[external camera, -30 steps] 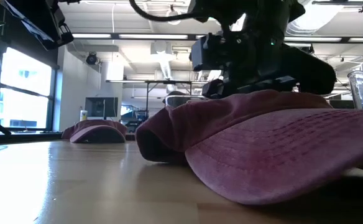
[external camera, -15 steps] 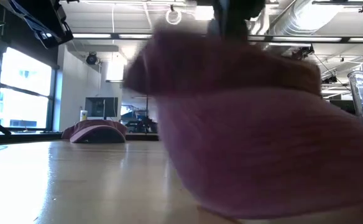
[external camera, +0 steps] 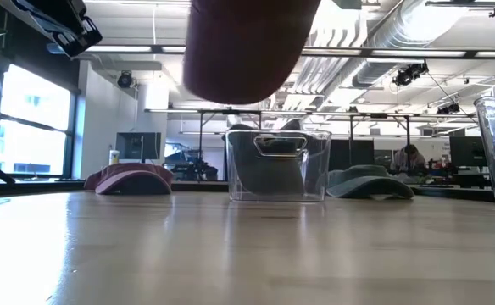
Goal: Pick & Place hat
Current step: Put the bottom red cap into the bottom transparent bin
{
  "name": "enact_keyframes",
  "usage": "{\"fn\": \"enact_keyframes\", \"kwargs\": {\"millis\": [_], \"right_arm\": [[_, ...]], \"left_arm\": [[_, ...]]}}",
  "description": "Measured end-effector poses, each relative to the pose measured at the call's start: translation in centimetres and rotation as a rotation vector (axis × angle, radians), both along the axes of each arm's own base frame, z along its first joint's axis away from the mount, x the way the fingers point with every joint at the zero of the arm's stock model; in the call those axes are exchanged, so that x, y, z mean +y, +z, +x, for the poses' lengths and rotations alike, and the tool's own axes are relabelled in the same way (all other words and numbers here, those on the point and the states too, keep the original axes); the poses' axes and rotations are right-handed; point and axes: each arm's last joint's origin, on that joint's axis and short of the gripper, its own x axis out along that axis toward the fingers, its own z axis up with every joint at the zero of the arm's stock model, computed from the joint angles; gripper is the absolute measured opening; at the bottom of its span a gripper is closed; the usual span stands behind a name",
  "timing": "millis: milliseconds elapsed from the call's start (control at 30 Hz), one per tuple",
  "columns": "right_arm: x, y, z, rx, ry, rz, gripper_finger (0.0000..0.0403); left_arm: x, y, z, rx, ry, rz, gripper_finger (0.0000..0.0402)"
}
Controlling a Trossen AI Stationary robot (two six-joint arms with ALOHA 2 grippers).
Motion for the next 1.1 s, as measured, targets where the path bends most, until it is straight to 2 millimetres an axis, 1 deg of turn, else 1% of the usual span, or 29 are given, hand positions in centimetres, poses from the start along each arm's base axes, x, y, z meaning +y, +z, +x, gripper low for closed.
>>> {"fn": "enact_keyframes", "kwargs": {"millis": [33,100,200,300,367,433,533,600,633,667,767,867,967,1033,1100], "right_arm": [[0.1,0.1,0.2,-0.008,-0.012,0.034,0.0036],[-0.2,-0.1,0.2,0.016,-0.049,0.044,0.0038],[-0.9,-0.4,0.2,0.063,-0.133,-0.008,0.003],[-1.4,0.0,0.3,0.045,-0.237,-0.05,0.0028],[-1.5,0.2,0.2,0.045,-0.277,-0.076,0.0028],[-1.4,0.0,0.1,0.053,-0.307,-0.123,0.0029],[-0.9,-0.4,-0.2,0.055,-0.365,-0.255,0.003],[-0.1,-1.5,0.3,0.056,-0.367,-0.342,0.0028],[0.5,-2.3,0.8,0.063,-0.347,-0.376,0.0028],[1.2,-3.6,1.4,0.078,-0.317,-0.41,0.0028],[3.7,-8.2,3.6,0.125,-0.215,-0.468,0.0036],[5.8,-12.8,5.4,0.183,-0.141,-0.451,0.0052],[6.9,-16.9,6.6,0.27,-0.105,-0.398,0.007],[7.2,-18.9,7.1,0.318,-0.069,-0.346,0.0088],[7.3,-19.5,7.3,0.336,-0.025,-0.274,0.0113]], "left_arm": [[0.0,0.1,-0.1,-0.004,-0.013,-0.008,0.0],[0.0,0.3,-0.4,-0.014,-0.045,-0.021,0.0],[0.0,0.5,-0.9,-0.039,-0.09,-0.027,0.0],[0.1,0.7,-1.4,-0.048,-0.098,-0.024,0.0],[0.2,0.9,-1.7,-0.062,-0.098,-0.029,0.0],[0.4,0.9,-2.2,-0.06,-0.096,-0.03,0.0],[0.5,1.1,-2.6,-0.069,-0.097,-0.033,0.0],[0.6,1.1,-3.0,-0.062,-0.096,-0.031,0.0],[0.6,1.1,-3.1,-0.064,-0.095,-0.032,0.0],[0.7,1.0,-3.2,-0.059,-0.095,-0.03,0.0],[0.7,0.9,-3.3,-0.036,-0.095,-0.025,0.0],[0.7,0.6,-3.4,-0.002,-0.092,-0.019,0.0],[0.8,0.4,-3.5,0.02,-0.091,-0.014,0.0],[0.8,0.4,-3.6,0.031,-0.088,-0.016,0.0],[0.8,0.4,-3.6,0.035,-0.081,-0.024,0.0]]}}
